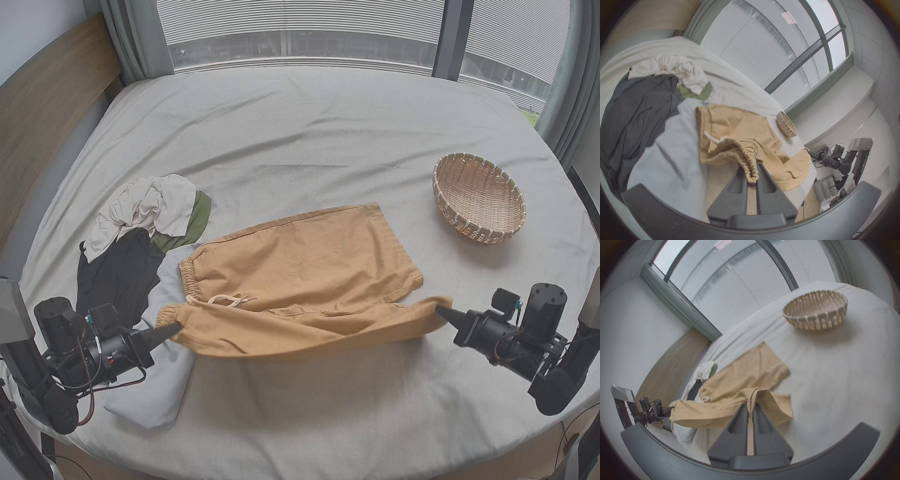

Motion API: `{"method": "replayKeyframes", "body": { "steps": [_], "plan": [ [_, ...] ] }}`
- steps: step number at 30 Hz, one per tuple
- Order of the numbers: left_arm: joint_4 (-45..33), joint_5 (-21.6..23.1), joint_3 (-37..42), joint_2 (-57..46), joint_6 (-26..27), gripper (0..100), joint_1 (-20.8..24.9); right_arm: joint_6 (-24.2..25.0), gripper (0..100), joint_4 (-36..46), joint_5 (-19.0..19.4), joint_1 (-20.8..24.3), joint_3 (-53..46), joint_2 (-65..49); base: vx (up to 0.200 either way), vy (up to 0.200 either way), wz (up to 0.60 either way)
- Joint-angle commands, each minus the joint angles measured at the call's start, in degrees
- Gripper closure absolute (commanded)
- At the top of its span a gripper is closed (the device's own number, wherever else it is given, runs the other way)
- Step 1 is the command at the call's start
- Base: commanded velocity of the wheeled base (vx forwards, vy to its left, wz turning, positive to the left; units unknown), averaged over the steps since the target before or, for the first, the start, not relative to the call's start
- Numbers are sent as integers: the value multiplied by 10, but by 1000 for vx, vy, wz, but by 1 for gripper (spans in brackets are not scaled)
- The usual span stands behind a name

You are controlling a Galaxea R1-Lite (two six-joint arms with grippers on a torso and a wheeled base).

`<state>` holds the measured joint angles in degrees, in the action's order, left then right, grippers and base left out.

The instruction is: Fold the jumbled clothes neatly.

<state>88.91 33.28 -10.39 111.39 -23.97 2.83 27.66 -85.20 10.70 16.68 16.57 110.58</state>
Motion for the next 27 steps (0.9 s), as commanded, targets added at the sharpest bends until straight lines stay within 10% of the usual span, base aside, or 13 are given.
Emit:
{"method": "replayKeyframes", "body": {
  "steps": [1, 27],
  "plan": [
    [-1, -25, -49, 0, -20, 100, 10, 2, 100, 14, -2, -12, 82, -2, 0, 0, 0],
    [-1, -67, -84, 2, -109, 100, 12, -6, 100, 200, 0, -34, 236, -41, 0, 0, 0]
  ]
}}
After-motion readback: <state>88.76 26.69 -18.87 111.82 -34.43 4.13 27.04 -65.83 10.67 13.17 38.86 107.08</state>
